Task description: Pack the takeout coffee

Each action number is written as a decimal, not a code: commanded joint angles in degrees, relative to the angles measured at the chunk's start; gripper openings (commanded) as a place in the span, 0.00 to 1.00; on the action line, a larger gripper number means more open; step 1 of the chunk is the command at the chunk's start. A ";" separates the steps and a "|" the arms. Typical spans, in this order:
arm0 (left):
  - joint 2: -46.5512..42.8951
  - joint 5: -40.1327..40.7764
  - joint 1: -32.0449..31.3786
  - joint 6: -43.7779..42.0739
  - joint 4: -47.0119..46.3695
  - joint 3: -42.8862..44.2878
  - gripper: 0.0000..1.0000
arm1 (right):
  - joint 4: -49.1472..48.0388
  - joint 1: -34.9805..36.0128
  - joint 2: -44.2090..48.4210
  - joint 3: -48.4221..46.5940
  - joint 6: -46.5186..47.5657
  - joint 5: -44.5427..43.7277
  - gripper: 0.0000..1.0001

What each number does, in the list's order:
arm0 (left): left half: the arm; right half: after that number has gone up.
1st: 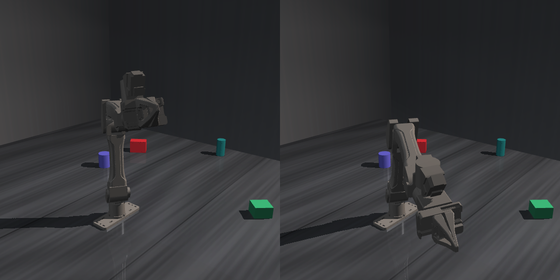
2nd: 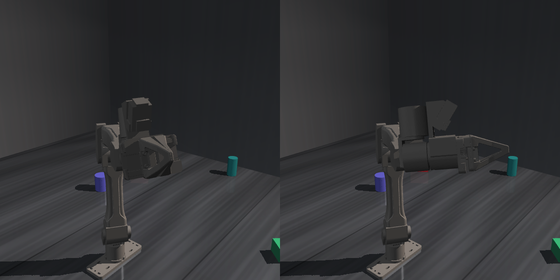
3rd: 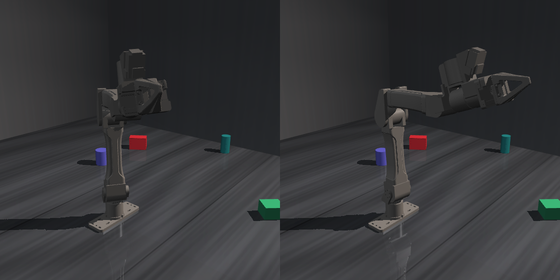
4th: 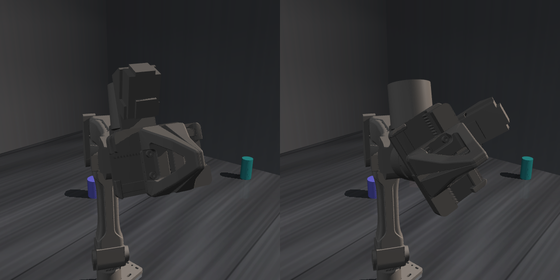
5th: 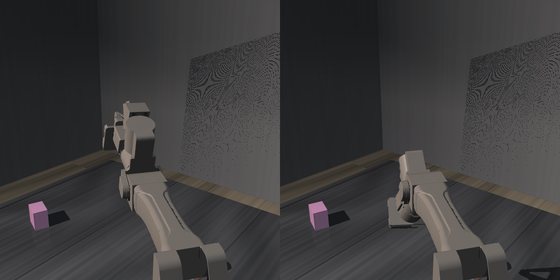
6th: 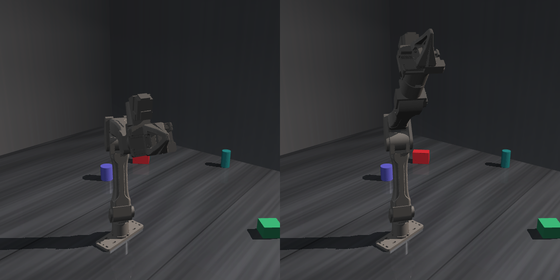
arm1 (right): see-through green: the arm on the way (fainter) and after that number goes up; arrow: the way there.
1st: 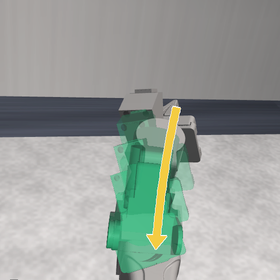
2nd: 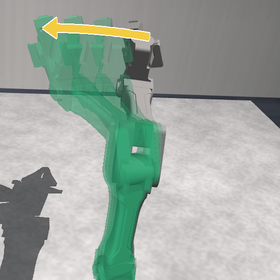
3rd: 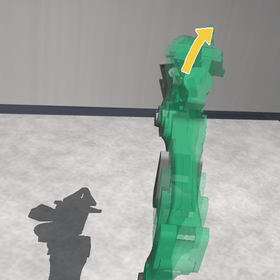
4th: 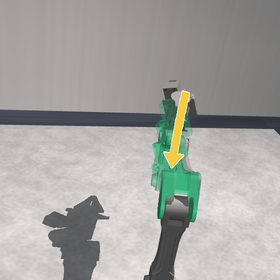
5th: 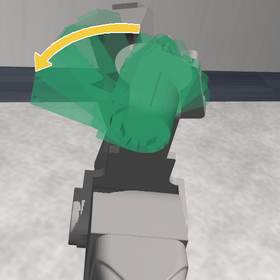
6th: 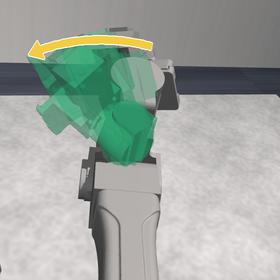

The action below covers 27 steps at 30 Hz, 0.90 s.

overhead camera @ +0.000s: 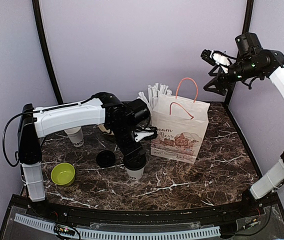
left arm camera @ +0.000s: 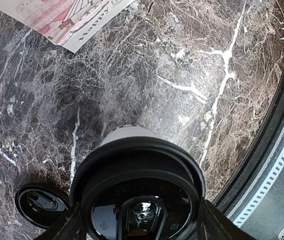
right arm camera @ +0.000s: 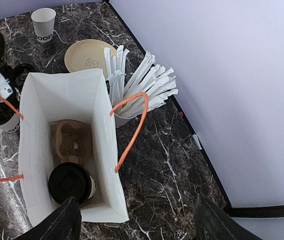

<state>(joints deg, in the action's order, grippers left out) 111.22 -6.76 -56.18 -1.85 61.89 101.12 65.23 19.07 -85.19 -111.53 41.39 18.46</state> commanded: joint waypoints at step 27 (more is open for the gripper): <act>-3.27 2.45 -2.44 1.47 3.74 2.30 0.49 | 0.66 -1.42 -4.90 -4.13 -6.39 11.32 0.87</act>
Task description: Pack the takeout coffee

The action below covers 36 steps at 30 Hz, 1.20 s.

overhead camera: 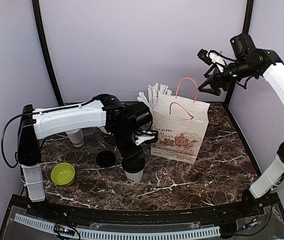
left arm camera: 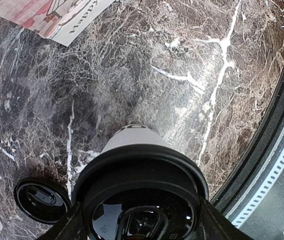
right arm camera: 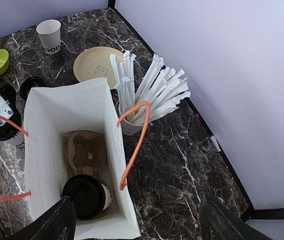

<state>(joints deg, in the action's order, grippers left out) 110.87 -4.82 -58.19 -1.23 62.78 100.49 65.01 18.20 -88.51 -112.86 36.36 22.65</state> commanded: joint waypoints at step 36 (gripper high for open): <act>-24.64 21.89 -17.64 -11.83 -9.74 14.19 0.18 | -2.09 17.91 9.13 16.51 -2.15 17.94 0.00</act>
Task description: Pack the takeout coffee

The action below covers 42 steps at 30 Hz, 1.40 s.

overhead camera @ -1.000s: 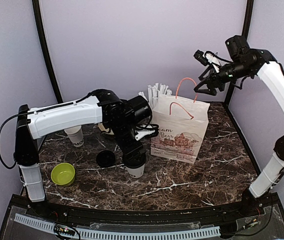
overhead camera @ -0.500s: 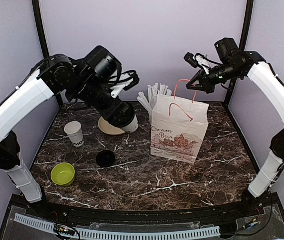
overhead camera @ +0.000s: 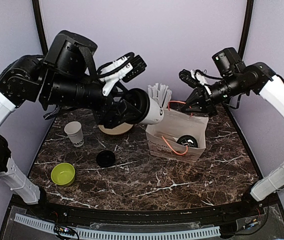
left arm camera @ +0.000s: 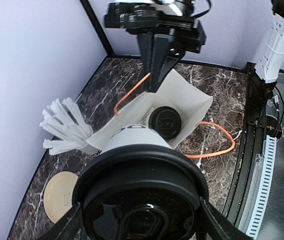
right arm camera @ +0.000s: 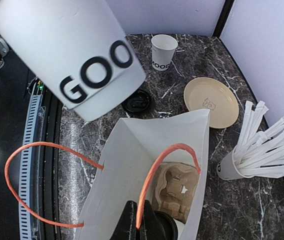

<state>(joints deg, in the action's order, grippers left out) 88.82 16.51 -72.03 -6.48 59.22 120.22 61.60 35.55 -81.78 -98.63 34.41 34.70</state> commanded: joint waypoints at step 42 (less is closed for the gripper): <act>18.35 25.00 -18.85 -23.44 -8.62 -15.56 0.16 | 5.22 9.71 6.35 6.17 1.28 16.74 0.00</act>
<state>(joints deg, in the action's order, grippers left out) 106.96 42.24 -90.63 -29.36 51.99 106.15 68.14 44.27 -75.09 -90.87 36.80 49.56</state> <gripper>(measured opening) 0.716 0.003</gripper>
